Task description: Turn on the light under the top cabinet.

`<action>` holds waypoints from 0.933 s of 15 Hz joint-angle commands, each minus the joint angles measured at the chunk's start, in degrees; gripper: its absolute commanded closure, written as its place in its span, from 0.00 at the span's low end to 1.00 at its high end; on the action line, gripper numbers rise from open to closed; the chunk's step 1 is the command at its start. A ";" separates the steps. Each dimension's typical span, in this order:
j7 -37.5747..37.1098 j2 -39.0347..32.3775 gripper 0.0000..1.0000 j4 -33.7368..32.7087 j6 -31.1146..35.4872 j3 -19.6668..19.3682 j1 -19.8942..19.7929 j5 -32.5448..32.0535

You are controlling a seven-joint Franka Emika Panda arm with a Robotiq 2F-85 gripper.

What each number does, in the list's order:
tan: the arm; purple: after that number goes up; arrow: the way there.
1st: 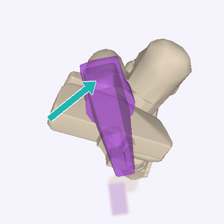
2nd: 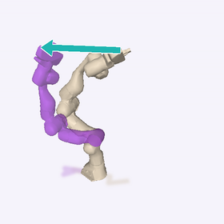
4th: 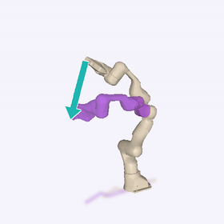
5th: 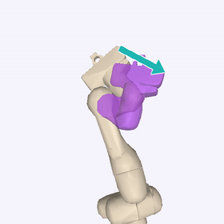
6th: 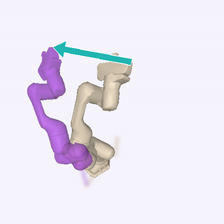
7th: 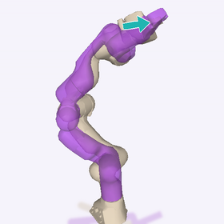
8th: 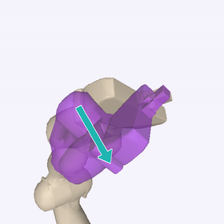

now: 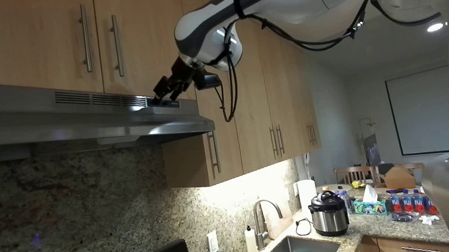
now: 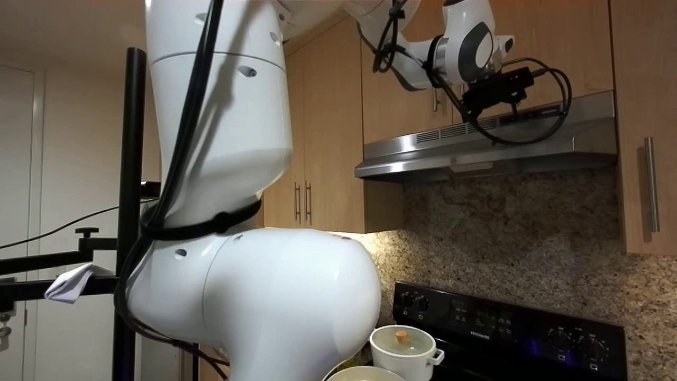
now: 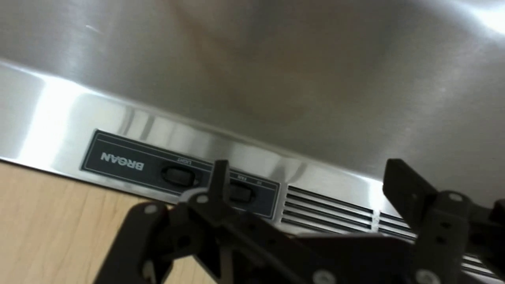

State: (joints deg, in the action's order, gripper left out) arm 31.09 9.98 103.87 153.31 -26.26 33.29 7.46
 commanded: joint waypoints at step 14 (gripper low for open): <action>2.49 -17.84 0.00 -23.59 -12.50 21.65 -27.00 6.36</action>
State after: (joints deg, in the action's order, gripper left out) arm 32.48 -5.04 85.26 143.23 -9.07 11.21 13.20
